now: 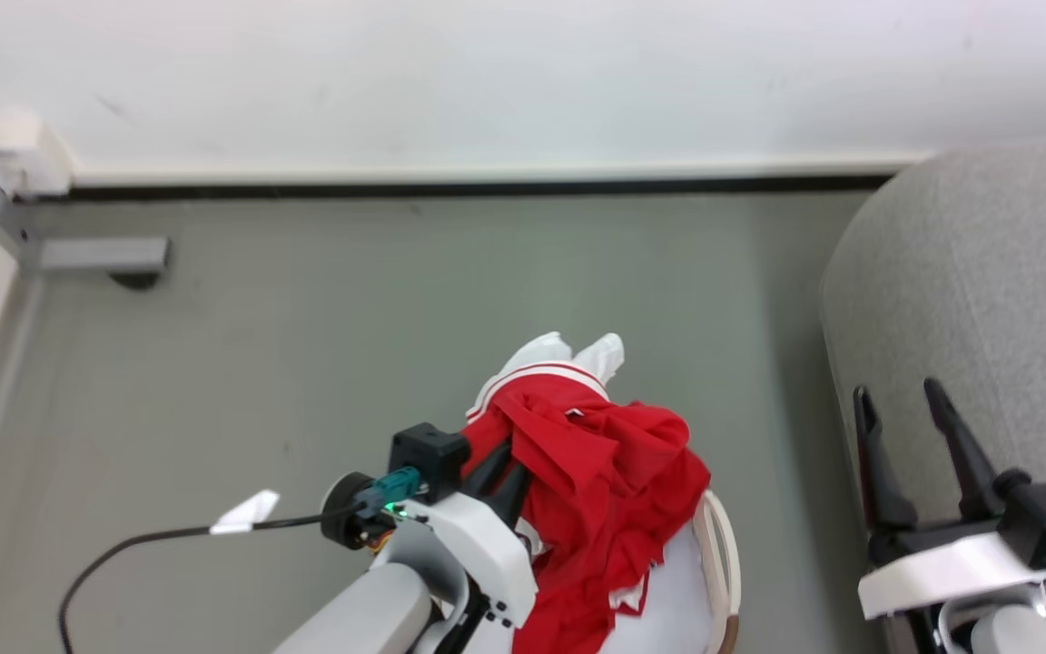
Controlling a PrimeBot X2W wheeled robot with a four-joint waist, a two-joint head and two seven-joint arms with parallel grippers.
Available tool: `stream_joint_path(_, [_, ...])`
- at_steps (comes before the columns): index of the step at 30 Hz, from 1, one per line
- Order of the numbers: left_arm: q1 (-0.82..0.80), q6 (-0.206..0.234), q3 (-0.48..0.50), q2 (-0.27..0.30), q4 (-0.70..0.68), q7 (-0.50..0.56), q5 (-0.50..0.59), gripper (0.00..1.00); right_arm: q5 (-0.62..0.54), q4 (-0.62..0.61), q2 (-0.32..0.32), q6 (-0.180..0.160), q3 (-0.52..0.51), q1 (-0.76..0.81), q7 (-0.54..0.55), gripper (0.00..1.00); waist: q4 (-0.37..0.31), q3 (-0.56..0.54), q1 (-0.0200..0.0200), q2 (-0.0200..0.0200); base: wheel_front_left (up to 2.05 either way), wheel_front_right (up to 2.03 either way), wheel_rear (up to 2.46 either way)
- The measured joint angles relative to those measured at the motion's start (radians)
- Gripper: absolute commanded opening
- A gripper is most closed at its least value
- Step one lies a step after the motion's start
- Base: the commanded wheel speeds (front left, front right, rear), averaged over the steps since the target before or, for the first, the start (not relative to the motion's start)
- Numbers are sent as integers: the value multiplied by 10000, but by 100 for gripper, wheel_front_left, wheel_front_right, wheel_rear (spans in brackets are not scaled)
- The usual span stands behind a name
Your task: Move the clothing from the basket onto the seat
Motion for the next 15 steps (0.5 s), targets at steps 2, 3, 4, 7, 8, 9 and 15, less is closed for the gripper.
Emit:
stream_joint_path(2, [174,186,79,270,-652,178,-42,0,119,25,-90,0,184,189,0,100,29,-334,-1,0,0,0,0])
stream_joint_path(3, [257,272,123,412,-986,286,-79,0,173,50,-140,0,320,267,0,100,39,-499,0,0,0,0,0])
stream_joint_path(4, [349,370,176,546,-1323,397,-82,0,222,63,-188,0,468,359,0,100,46,-655,-1,0,0,0,0])
stream_joint_path(7, [597,663,332,989,-2301,729,-197,0,385,75,-449,0,965,594,0,100,45,-1104,0,0,0,0,0])
stream_joint_path(8, [644,755,380,1143,-2598,851,-205,0,462,42,-545,0,1214,646,0,100,40,-1237,-1,0,0,0,0])
stream_joint_path(9, [704,851,454,1273,-2895,972,-249,0,552,-10,-665,0,1511,689,0,100,32,-1364,-1,0,0,0,0])
stream_joint_path(15, [976,1323,729,1944,-4171,1484,-322,0,1197,-357,-1526,0,3578,760,169,100,-111,-1849,0,0,0,0,0])
